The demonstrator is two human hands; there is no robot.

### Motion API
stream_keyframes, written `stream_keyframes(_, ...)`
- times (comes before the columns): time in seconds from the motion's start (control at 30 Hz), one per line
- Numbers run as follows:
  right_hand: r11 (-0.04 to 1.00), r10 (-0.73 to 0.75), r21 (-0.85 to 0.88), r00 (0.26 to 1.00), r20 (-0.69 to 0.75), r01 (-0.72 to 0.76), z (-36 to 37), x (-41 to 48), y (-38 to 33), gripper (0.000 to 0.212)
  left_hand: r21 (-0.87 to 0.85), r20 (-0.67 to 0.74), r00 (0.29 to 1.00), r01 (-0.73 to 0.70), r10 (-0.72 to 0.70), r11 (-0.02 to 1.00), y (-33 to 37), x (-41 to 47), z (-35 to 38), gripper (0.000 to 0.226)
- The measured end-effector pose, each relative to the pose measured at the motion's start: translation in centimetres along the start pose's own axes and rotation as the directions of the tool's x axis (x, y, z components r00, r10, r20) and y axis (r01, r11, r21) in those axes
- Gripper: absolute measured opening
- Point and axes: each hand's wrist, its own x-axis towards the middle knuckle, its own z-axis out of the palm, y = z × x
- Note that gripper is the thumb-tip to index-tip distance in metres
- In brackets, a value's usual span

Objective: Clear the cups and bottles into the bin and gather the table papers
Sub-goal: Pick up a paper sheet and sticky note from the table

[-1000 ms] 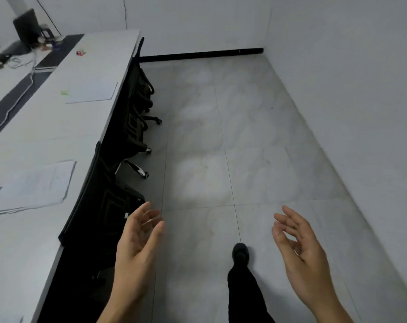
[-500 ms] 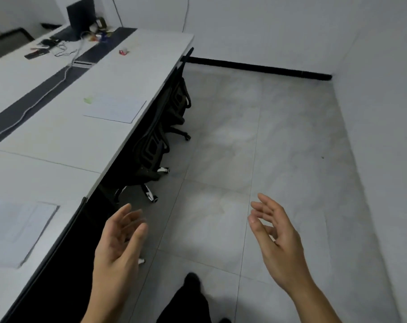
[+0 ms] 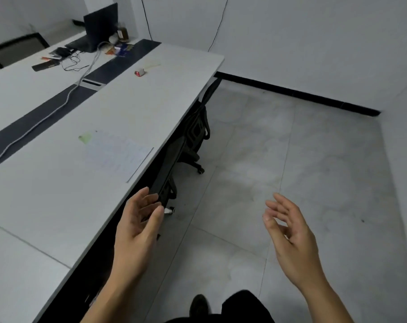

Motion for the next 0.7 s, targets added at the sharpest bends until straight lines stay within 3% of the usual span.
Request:
stream_keyframes(0.17, 0.999, 0.024, 0.04, 0.999, 0.039, -0.026, 2.4, 13.0, 1.4, 0.049, 0.09, -0.023, 1.0, 0.011, -0.009, 0.996, 0.3, 10.7, 4.7, 0.043)
stream_keyframes(0.33, 0.998, 0.03, 0.043, 0.974, 0.224, -0.041, 6.6, 27.6, 3.6, 0.043, 0.125, -0.224, 0.965, 0.171, -0.14, 0.977, -2.2, 19.7, 8.4, 0.039)
stream_keyframes(0.53, 0.999, -0.033, 0.004, 0.84, 0.542, 0.037, 13.4, 43.7, -0.5, 0.041, 0.059, -0.525, 0.826, 0.276, -0.205, 0.959, 0.1, 26.8, 10.1, 0.041)
stream_keyframes(0.7, 0.994, -0.097, 0.035, 0.682, 0.725, 0.105, 21.1, 50.8, -4.4, 0.049, -0.045, -0.731, 0.649, 0.263, -0.211, 0.964, 0.8, 29.5, 9.0, 0.04)
